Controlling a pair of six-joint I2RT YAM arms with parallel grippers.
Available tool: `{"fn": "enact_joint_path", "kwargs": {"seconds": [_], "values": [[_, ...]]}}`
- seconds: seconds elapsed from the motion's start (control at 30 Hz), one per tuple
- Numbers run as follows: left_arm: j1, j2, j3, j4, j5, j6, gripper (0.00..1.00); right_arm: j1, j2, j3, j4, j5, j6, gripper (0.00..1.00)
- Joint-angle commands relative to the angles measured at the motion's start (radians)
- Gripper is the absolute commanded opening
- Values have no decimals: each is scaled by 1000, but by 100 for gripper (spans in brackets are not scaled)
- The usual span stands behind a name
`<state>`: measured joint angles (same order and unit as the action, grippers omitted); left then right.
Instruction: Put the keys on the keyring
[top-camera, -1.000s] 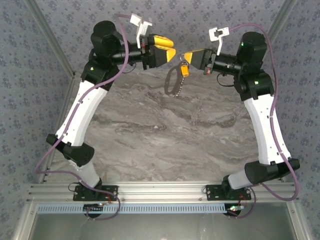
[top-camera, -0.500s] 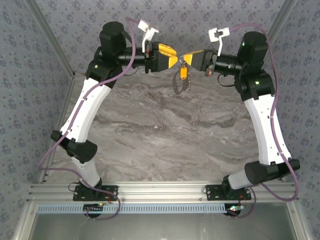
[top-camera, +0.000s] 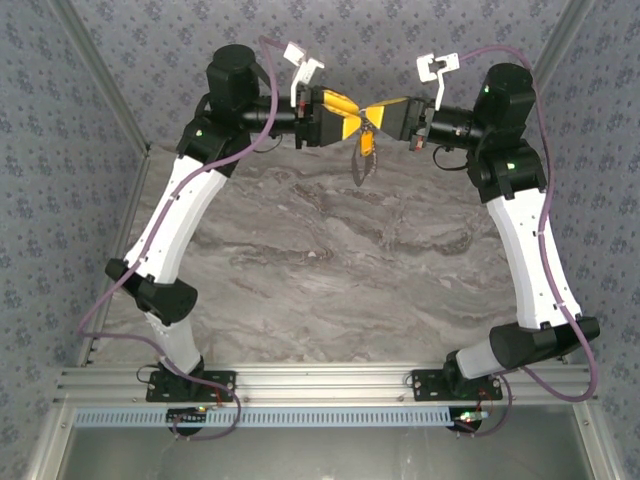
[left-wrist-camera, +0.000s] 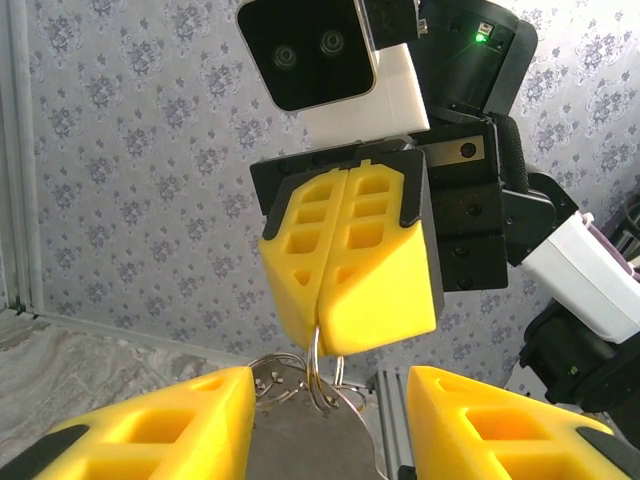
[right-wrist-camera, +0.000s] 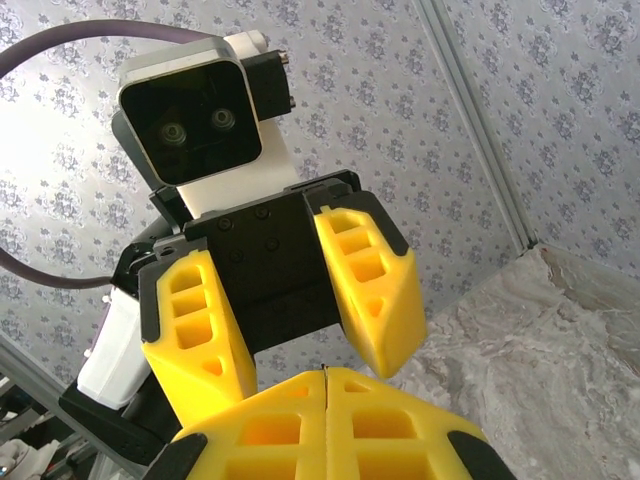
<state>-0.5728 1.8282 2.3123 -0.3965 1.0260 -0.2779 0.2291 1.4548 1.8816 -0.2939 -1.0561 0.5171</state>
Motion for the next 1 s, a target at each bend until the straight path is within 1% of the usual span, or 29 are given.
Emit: {"fn": "enact_joint_path", "kwargs": {"seconds": [0.0,0.17,0.27,0.5,0.57,0.67,0.83,0.93,0.97], "values": [[-9,12,33,35,20,-14,44,8,-15,4,45,-21,20,0],[-15,19,38,49,18,-24,42,12,-12,2,46,-22,19,0],[-16,19,41,53,16,-26,38,13,-11,0,46,-23,18,0],[-17,19,43,55,9,-29,38,13,-9,-3,47,-26,17,0],[-16,19,45,54,9,-25,34,13,-8,-3,47,-27,17,0],[-16,19,44,56,6,-25,33,13,-7,-5,47,-28,16,0],[-16,19,48,58,9,-23,15,13,-6,-7,50,-27,17,0],[-16,19,50,59,11,-23,6,13,-5,-9,52,-26,17,0],[-16,19,49,60,13,-24,1,13,-5,-10,53,-24,19,0]]}}
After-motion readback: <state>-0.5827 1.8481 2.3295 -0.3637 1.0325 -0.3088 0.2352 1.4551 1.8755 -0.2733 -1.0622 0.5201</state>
